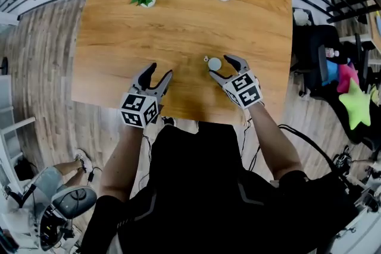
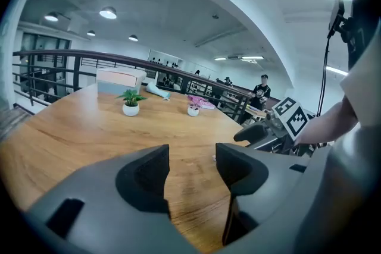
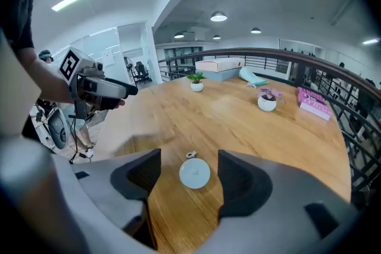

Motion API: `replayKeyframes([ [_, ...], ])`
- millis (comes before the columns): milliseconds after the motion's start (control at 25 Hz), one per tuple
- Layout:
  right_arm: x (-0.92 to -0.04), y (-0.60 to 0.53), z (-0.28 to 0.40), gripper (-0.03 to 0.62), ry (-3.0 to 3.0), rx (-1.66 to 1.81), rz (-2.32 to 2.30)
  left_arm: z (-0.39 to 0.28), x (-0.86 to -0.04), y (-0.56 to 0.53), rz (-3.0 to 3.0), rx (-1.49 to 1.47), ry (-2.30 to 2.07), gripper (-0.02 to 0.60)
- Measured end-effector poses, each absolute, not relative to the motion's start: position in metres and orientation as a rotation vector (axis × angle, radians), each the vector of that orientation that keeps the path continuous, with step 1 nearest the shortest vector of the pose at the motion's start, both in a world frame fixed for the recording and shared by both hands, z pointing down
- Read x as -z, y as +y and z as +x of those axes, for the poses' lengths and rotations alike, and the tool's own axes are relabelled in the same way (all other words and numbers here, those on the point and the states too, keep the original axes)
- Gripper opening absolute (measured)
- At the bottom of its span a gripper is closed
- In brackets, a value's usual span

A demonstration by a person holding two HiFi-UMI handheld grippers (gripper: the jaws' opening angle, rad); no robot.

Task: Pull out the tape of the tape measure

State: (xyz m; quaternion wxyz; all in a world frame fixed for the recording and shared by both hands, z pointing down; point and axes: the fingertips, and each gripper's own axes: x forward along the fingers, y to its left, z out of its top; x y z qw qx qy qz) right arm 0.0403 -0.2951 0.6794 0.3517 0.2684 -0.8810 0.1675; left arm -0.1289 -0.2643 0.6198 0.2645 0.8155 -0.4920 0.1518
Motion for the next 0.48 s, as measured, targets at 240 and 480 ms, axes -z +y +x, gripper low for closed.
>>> replayKeyframes([
  [240,-0.717,-0.292,0.039,0.296,-2.237,-0.421,0.631,-0.118,-0.651,-0.262,2.176,-0.472,-1.294,0.261],
  [480,-0.733,-0.294,0.038,0.281,-2.227,-0.435,0.618,-0.114,-0.665,-0.254,2.148,-0.491,-1.289,0.261],
])
